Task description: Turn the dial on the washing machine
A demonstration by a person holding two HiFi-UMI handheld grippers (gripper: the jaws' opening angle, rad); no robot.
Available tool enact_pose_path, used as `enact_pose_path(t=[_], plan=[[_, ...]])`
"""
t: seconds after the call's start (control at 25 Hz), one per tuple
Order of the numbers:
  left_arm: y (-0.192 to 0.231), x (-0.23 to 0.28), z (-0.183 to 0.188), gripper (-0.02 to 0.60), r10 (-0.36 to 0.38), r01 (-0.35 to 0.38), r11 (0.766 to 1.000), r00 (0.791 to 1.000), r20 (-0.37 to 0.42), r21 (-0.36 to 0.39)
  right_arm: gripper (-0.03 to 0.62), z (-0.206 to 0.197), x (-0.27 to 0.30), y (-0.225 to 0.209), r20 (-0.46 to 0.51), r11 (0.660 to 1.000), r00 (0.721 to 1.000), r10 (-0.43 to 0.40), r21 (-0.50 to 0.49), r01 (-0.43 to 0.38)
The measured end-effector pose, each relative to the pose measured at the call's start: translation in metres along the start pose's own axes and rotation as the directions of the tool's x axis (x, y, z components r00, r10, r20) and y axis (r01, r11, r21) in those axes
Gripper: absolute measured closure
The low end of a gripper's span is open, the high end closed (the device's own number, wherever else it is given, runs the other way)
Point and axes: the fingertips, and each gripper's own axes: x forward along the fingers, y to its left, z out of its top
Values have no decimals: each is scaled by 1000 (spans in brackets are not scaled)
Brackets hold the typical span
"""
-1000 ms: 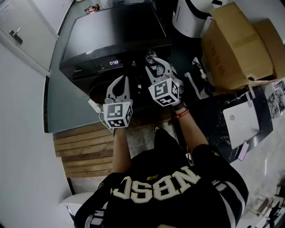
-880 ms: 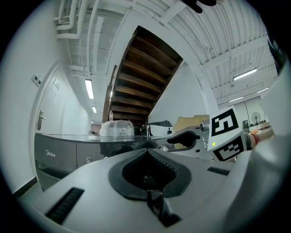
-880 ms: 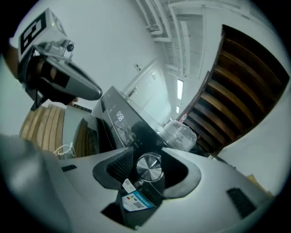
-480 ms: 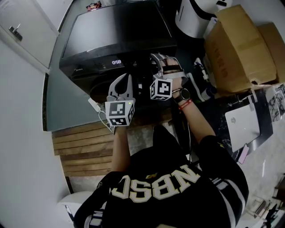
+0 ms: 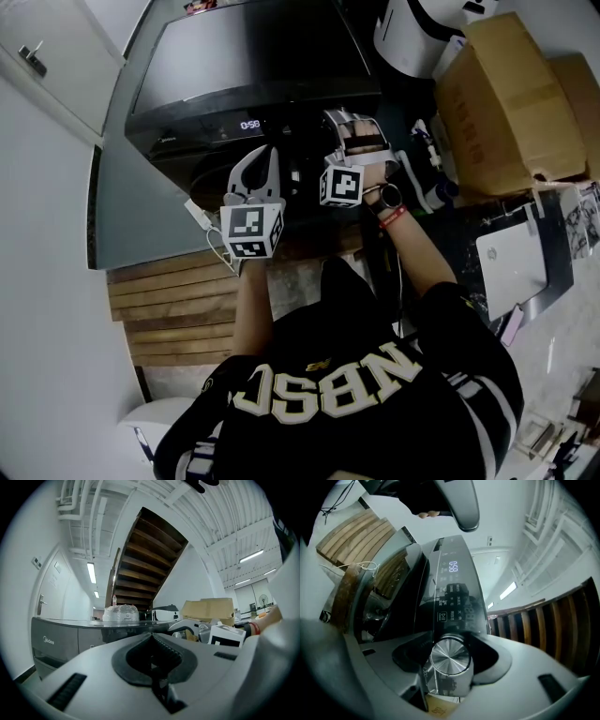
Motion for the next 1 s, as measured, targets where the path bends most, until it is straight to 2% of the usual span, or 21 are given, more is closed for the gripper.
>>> enact_pose_path(t=[0.28, 0.36, 0.44, 0.52, 0.6, 0.88, 1.0], plan=[[-1, 0, 1, 568, -7, 7, 1000, 1000, 5, -1, 336, 0, 0, -2, 24, 997, 999, -24, 72, 22], [-1, 0, 2, 568, -10, 10, 1000, 1000, 7, -1, 336, 0, -1, -5, 44, 988, 999, -28, 151, 21], [-1, -1, 2, 568, -9, 9, 1000, 1000, 10, -2, 336, 0, -3, -11, 69, 954, 997, -33, 300, 10], [-2, -2, 3, 568, -10, 10, 1000, 1000, 12, -3, 336, -1, -4, -17, 84, 893, 995, -51, 449, 8], [-4, -3, 3, 568, -12, 12, 1000, 1000, 13, -3, 336, -4, -5, -20, 76, 853, 995, -68, 521, 19], [-3, -6, 4, 568, -10, 10, 1000, 1000, 16, -3, 335, -3, -5, -22, 68, 837, 995, -72, 546, 23], [-2, -7, 5, 568, -7, 7, 1000, 1000, 18, 0, 335, -5, -6, -23, 65, 814, 995, -78, 581, 26]])
